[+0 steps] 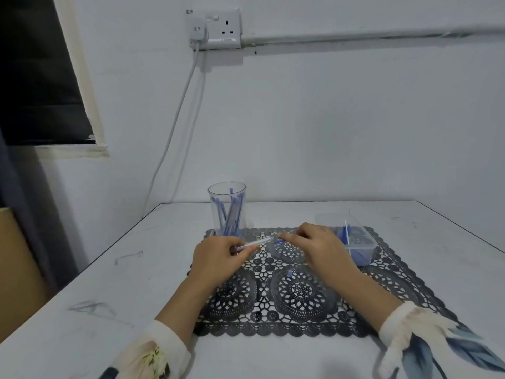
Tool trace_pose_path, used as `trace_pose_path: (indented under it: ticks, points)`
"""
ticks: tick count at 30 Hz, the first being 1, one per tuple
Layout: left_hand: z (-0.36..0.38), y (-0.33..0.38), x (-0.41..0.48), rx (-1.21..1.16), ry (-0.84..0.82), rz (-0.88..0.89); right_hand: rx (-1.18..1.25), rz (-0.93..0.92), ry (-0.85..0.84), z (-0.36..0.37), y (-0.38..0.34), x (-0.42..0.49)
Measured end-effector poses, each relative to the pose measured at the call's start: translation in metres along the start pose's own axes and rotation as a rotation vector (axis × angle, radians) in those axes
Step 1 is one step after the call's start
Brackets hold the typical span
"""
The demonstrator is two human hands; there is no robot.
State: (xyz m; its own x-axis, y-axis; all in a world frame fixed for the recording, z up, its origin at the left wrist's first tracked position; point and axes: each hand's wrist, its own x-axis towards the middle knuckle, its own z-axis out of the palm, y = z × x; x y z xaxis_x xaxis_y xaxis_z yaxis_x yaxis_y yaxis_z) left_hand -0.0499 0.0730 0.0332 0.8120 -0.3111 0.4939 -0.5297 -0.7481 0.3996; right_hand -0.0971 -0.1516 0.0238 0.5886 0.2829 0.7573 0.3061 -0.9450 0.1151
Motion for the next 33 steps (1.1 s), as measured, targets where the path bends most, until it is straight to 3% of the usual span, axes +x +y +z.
trace_pose_path:
  ticks: [33]
  points:
    - [0.001, 0.006, -0.003, -0.026, 0.002, 0.048, -0.099, -0.072, 0.051, 0.008, 0.008, -0.001]
